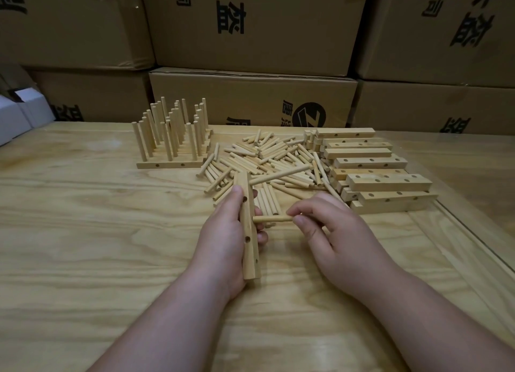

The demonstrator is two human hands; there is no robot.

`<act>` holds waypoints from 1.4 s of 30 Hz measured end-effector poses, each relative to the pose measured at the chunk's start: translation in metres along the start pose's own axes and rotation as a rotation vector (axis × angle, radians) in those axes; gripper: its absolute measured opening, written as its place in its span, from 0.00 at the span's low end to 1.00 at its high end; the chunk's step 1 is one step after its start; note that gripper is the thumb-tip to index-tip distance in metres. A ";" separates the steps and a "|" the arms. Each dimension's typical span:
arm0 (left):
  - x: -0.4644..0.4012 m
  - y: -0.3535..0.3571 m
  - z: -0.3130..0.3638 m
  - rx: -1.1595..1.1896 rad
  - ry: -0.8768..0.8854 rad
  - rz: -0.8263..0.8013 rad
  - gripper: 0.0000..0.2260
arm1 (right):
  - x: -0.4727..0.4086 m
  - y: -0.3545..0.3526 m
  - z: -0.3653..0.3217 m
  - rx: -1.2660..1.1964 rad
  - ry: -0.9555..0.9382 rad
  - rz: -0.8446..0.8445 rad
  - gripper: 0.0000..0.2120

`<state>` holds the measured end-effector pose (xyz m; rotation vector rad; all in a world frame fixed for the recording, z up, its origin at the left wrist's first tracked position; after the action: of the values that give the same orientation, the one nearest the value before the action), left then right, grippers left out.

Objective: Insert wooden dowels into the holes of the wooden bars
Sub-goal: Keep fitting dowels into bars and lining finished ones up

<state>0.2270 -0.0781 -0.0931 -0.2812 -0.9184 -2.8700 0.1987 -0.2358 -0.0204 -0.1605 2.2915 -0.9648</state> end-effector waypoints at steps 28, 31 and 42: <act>0.012 0.028 0.002 -0.261 0.083 -0.229 0.16 | 0.000 -0.003 -0.011 0.022 0.018 -0.041 0.08; 0.013 0.028 0.003 -0.266 0.089 -0.231 0.15 | 0.001 0.000 -0.003 -0.054 0.094 -0.042 0.07; 0.013 0.029 0.003 -0.244 0.088 -0.253 0.16 | 0.004 0.013 0.013 -0.334 0.296 -0.114 0.09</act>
<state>0.2198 -0.1001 -0.0718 -0.0617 -0.6288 -3.2009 0.2050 -0.2353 -0.0379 -0.3088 2.7338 -0.6886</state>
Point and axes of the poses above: each hand's wrist, its own x-axis away from the middle knuckle, its own y-axis out of the palm, z = x × y, the point moved 9 cm from there along -x, towards the middle knuckle, and after that the axes turned 4 degrees about -z, right-handed, at the moved point
